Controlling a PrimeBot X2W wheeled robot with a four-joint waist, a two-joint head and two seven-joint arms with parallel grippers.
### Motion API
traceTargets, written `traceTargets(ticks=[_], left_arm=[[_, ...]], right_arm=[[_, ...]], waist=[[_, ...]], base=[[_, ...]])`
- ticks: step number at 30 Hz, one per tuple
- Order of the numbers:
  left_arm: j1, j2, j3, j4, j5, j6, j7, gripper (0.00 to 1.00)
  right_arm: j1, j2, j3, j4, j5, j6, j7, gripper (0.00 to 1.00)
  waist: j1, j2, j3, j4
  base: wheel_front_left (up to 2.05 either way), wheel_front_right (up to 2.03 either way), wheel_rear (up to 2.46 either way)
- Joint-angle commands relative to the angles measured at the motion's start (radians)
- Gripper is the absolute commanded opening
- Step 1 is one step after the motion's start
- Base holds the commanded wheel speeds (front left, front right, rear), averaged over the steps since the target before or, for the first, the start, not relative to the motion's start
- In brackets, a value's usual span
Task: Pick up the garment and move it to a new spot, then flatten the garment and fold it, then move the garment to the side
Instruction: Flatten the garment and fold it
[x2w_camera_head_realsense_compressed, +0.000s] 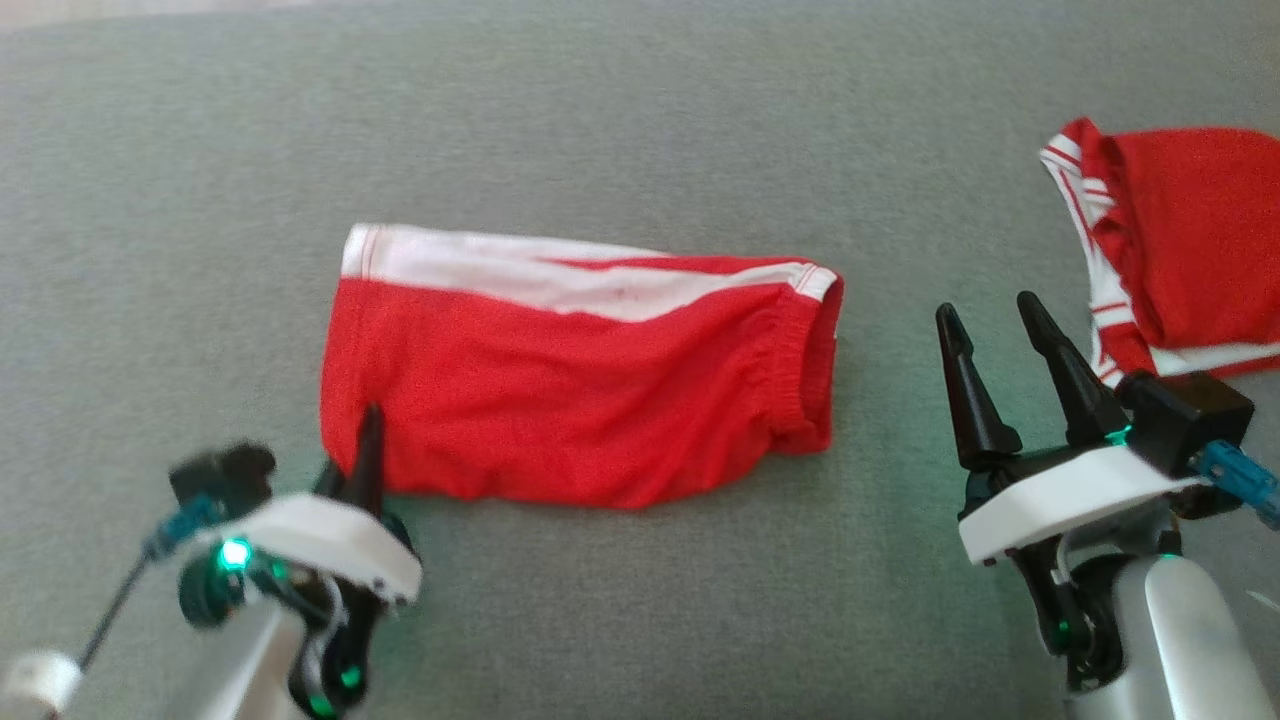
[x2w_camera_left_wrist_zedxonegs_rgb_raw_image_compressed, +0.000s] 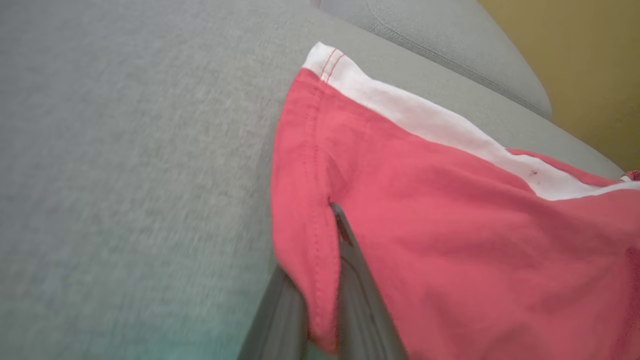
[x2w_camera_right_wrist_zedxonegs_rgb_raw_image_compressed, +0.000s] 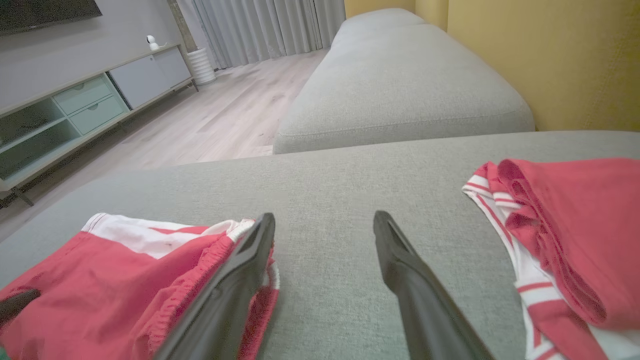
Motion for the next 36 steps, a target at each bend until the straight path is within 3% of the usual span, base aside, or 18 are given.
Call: traceTargets(ticks=[1,7,8,10,12,22,36], left_arm=[[-0.005,0.013,0.04,-0.035,-0.007,0.006,-0.016,0.0],[0.047,-0.025,0.034,-0.052,-0.018,0.016,-0.055,0.0],[0.048,-0.029,0.033,-0.051,-0.016,0.017,-0.064,0.11],[0.047,-0.033,0.03,-0.046,-0.01,0.018,-0.076,0.69],[0.043,-0.036,0.03,-0.042,-0.005,0.018,-0.091,1.0],[0.049,0.003,0.046,-0.121,0.113,0.033,-0.256,1.0],[0.197,-0.03,0.049,-0.238,0.143,0.082,-0.276,1.0]], right_arm=[[0.005,0.004,0.019,-0.034,-0.004,0.007,-0.01,1.0],[0.011,0.004,0.016,-0.034,-0.005,0.007,-0.002,1.0],[0.01,0.004,0.016,-0.033,-0.006,0.007,-0.001,1.0],[0.01,0.004,0.017,-0.032,-0.007,0.007,0.001,1.0],[0.01,0.004,0.016,-0.03,-0.007,0.007,0.004,1.0],[0.034,0.004,-0.012,-0.01,-0.011,0.007,0.013,1.0],[-0.029,0.004,0.038,0.135,0.037,0.007,0.095,1.0]], waist=[[0.0,-0.0001,-0.018,0.022],[0.0,-0.0001,-0.034,0.051],[0.0,-0.0001,-0.035,0.052],[0.0,-0.0001,-0.038,0.052],[0.0,-0.0001,-0.039,0.05],[0.0,-0.0001,-0.101,0.061],[0.0,-0.0001,-0.167,0.17]], base=[[0.0,0.0,0.0],[0.0,0.0,0.0],[0.0,0.0,0.0],[0.0,0.0,0.0],[0.0,0.0,0.0],[0.0,0.0,0.0],[0.0,0.0,0.0]])
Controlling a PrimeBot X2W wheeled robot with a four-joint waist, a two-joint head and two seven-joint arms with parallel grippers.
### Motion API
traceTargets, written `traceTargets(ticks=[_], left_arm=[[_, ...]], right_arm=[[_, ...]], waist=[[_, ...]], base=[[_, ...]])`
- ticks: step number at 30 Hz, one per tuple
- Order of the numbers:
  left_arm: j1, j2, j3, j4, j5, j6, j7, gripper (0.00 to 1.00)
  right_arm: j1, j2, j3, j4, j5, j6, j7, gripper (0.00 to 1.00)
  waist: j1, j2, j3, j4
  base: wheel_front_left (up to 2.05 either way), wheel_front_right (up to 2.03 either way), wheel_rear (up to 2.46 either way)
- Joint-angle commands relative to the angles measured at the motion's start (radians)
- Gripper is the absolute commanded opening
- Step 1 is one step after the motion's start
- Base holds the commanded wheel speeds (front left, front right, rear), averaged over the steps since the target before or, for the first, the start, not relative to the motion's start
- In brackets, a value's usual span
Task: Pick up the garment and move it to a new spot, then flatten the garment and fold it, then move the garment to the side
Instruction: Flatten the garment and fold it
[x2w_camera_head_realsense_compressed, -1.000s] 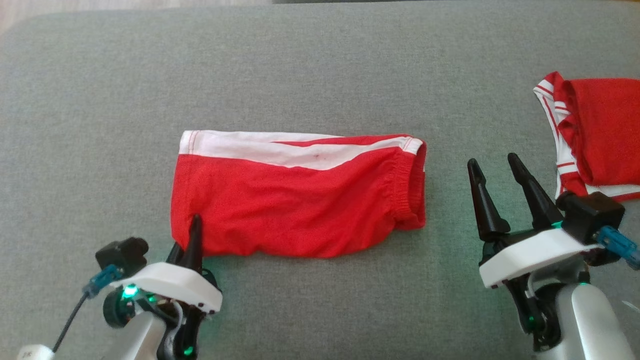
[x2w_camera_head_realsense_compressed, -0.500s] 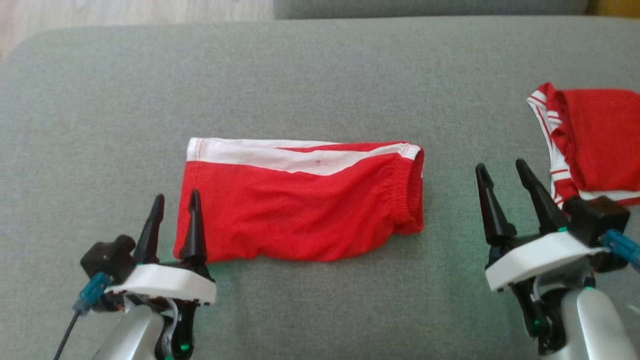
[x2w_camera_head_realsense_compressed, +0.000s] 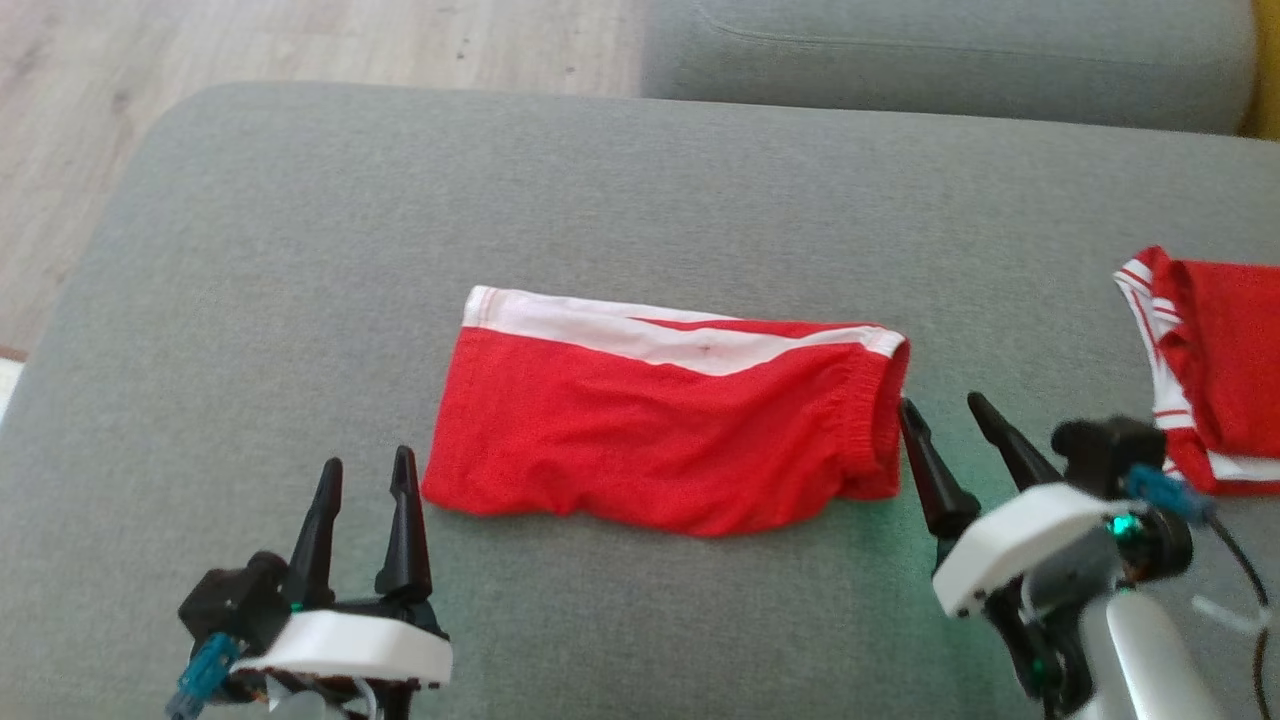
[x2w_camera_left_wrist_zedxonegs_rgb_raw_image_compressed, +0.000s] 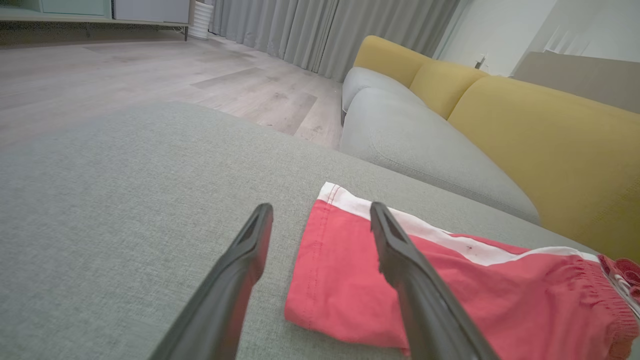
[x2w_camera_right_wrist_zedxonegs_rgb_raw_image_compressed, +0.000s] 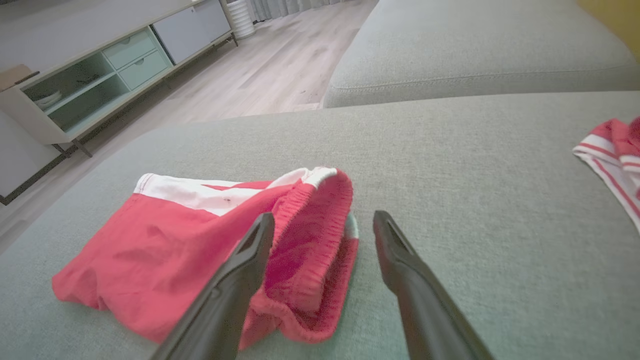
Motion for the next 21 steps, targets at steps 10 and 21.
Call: traceTargets(ticks=[10,21], left_arm=[[-0.034,-0.011,0.033,-0.04,0.013,0.004,-0.014,1.0],[-0.028,-0.031,0.033,-0.02,0.023,-0.005,-0.016,1.0]], right_arm=[[-0.172,-0.001,0.004,0.143,-0.029,0.007,0.058,1.0],[-0.219,-0.001,-0.014,0.314,-0.047,0.007,0.091,1.0]], waist=[[0.0001,-0.0001,0.017,0.059],[0.0001,-0.0001,0.012,0.077]], base=[[0.0,0.0,0.0],[0.0,0.0,0.0]])
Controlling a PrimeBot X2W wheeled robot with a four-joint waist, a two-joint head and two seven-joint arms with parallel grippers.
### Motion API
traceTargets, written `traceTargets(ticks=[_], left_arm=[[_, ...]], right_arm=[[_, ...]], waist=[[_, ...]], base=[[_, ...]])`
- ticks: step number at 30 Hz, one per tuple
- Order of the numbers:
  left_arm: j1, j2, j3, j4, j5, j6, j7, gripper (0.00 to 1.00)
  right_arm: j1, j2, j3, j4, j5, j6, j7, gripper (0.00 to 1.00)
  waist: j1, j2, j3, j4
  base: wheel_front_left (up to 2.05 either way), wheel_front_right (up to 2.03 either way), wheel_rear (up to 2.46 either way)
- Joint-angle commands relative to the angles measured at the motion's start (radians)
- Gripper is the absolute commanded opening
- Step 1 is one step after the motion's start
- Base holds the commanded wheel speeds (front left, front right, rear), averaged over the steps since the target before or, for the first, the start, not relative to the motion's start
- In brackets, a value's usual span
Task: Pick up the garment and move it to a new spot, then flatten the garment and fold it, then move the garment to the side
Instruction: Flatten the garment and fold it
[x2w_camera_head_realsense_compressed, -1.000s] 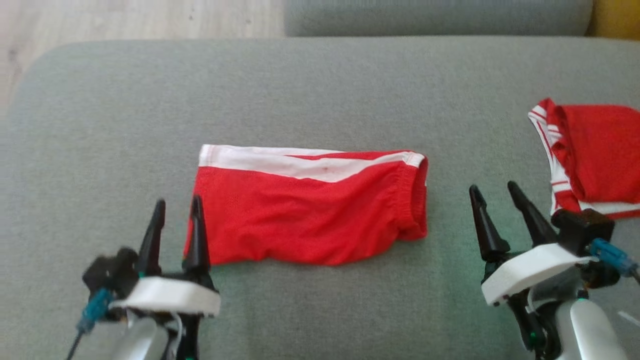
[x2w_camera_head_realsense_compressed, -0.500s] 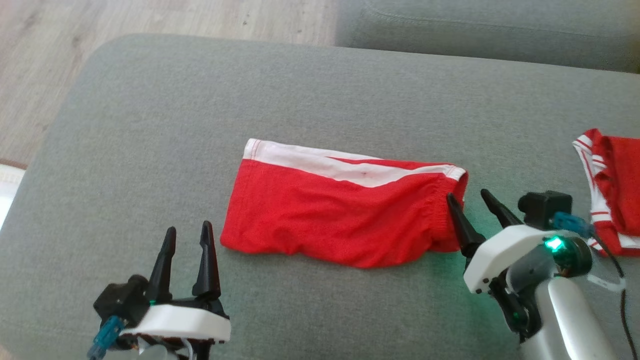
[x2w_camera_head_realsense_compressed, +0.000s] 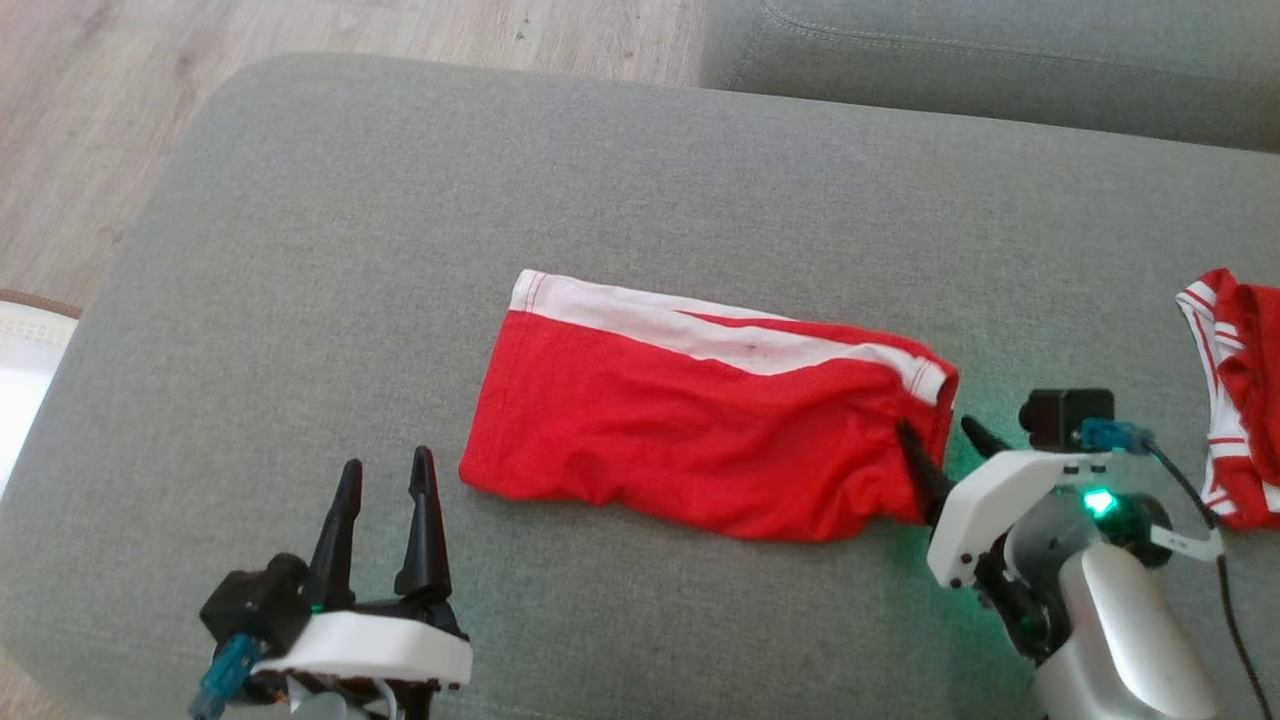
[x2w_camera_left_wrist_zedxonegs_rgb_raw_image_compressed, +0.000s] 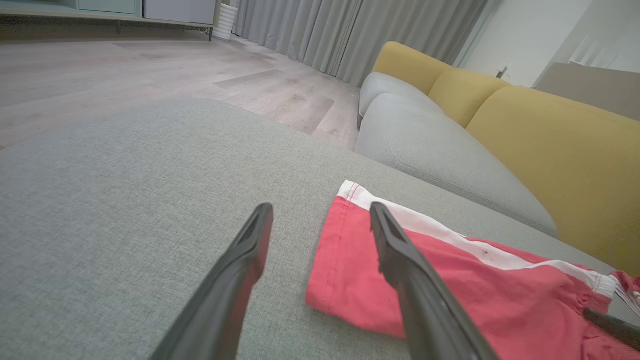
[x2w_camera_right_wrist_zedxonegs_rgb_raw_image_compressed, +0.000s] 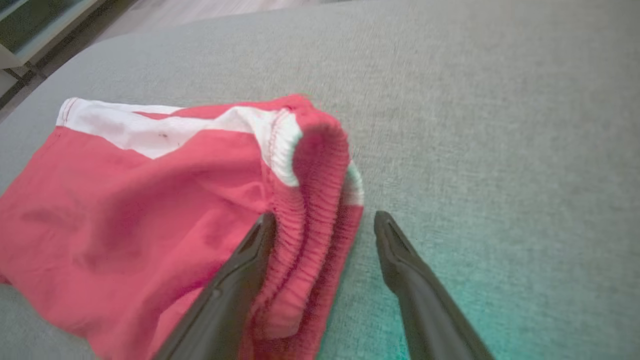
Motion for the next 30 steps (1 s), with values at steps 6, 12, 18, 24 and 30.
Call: traceTargets(ticks=[6,12,18,24,30], left_arm=[[-0.026,-0.004,0.022,-0.012,0.02,-0.015,-0.011,1.0],[-0.018,-0.019,-0.011,0.002,0.027,-0.023,-0.009,1.0],[-0.021,-0.032,-0.035,0.009,0.034,-0.026,-0.006,1.0],[-0.025,-0.039,-0.044,0.016,0.035,-0.028,-0.006,1.0],[-0.033,-0.041,-0.044,0.021,0.035,-0.031,-0.007,1.0]], right_arm=[[-0.038,-0.001,0.062,0.034,0.107,0.007,0.052,0.33],[-0.076,-0.001,0.079,0.066,0.168,0.007,0.071,0.0],[-0.124,-0.011,0.022,0.037,0.178,0.007,0.137,0.0],[-0.119,-0.097,-0.071,-0.031,0.168,0.007,0.272,0.0],[-0.101,-0.107,-0.123,-0.082,0.165,0.007,0.307,0.0]], waist=[[-0.0001,0.0,-0.011,-0.003],[-0.0001,0.0,-0.026,-0.026],[-0.0001,0.0,-0.037,-0.048],[-0.0001,0.0,-0.03,-0.056],[-0.0001,0.0,-0.022,-0.057]], base=[[0.0,0.0,0.0],[0.0,0.0,0.0],[0.0,0.0,0.0],[0.0,0.0,0.0],[0.0,0.0,0.0]])
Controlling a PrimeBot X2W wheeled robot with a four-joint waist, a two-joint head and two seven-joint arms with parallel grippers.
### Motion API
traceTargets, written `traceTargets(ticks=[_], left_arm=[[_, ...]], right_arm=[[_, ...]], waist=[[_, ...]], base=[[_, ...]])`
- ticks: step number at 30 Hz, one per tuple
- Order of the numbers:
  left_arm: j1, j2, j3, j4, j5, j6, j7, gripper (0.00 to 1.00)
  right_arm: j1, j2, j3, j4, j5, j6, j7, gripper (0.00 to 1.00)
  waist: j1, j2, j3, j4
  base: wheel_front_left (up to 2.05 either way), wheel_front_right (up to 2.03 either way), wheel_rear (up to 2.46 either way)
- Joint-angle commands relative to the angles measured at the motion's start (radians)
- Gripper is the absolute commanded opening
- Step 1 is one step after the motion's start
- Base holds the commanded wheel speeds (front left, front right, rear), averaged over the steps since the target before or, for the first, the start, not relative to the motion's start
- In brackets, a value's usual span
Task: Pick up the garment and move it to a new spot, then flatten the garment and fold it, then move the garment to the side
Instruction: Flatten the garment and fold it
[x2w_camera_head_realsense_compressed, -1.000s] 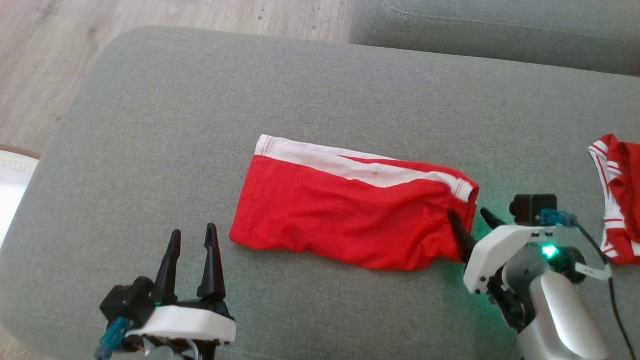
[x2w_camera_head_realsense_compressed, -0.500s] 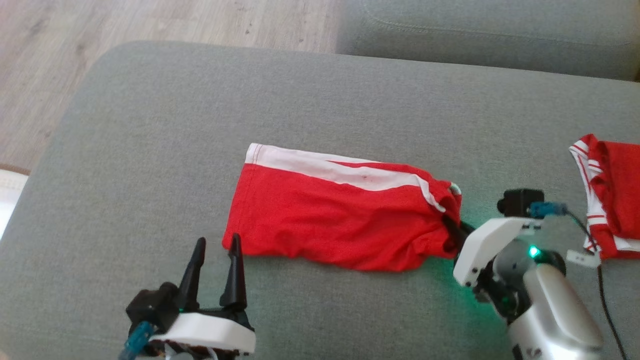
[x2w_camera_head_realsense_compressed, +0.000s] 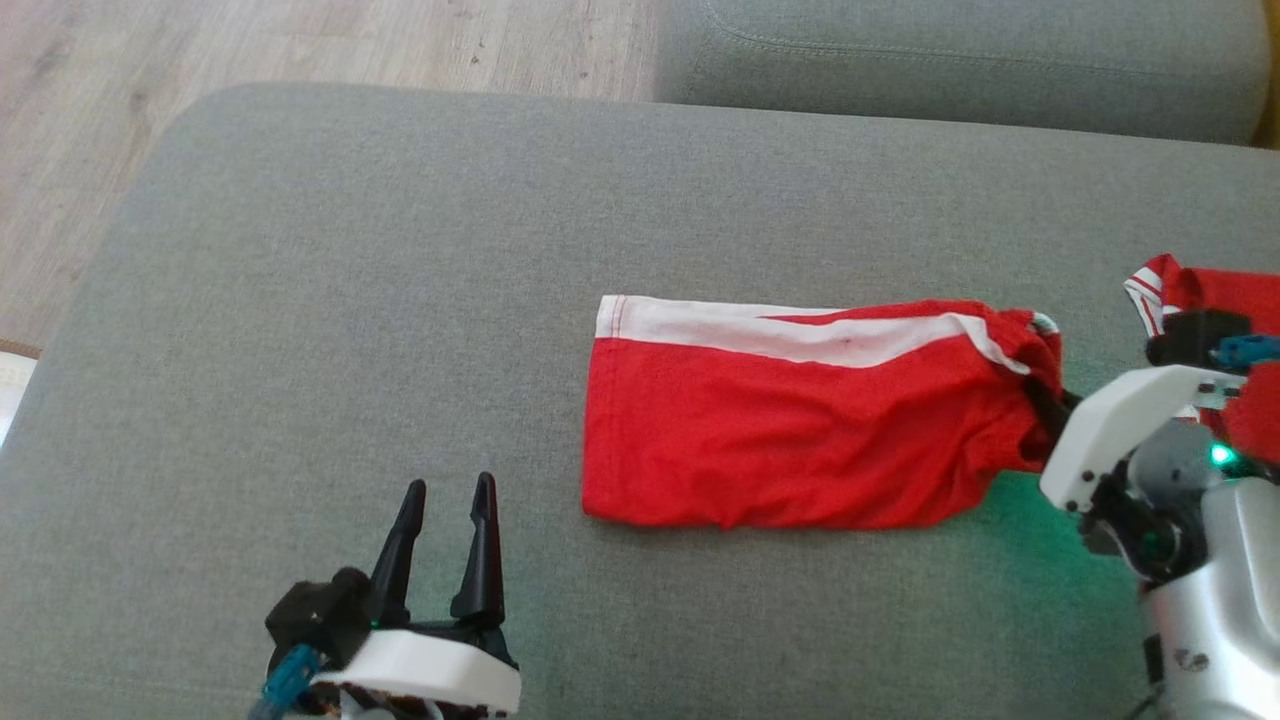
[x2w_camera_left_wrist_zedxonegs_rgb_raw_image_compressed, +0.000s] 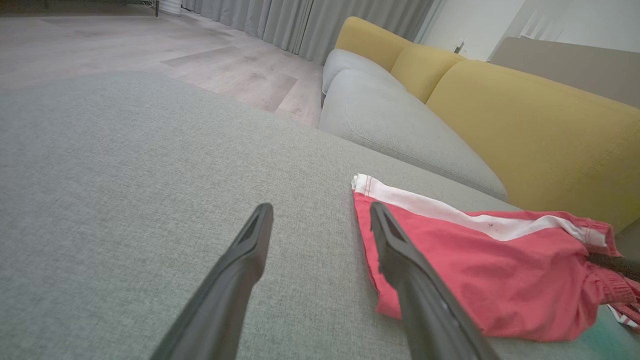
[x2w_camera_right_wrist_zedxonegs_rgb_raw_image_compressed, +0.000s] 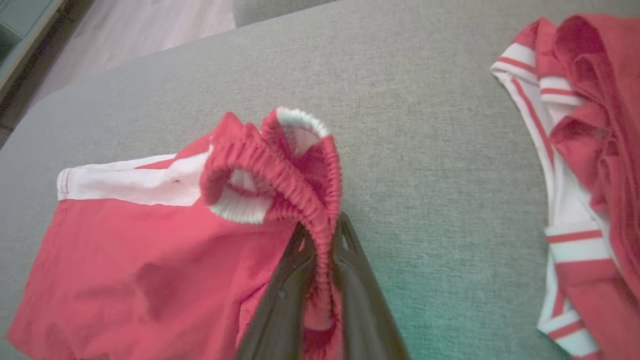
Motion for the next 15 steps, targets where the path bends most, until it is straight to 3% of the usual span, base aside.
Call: traceTargets(ticks=[1,9,15], left_arm=[[-0.035,-0.002,0.025,-0.023,0.008,-0.005,-0.008,1.0],[-0.043,0.0,0.027,-0.018,0.008,-0.005,-0.008,1.0],[-0.057,-0.006,0.021,-0.016,0.009,-0.008,-0.009,1.0]], right_arm=[[-0.017,0.006,0.02,-0.045,0.005,0.007,0.003,0.0],[-0.01,0.078,0.107,-0.138,0.091,0.007,0.048,0.0],[-0.042,0.101,0.223,-0.193,0.226,0.007,0.048,0.0]], waist=[[0.0,0.0,0.0,0.0],[0.0,0.0,0.009,0.005],[0.0,0.0,0.018,0.023]], base=[[0.0,0.0,0.0],[0.0,0.0,0.0],[0.0,0.0,0.0]])
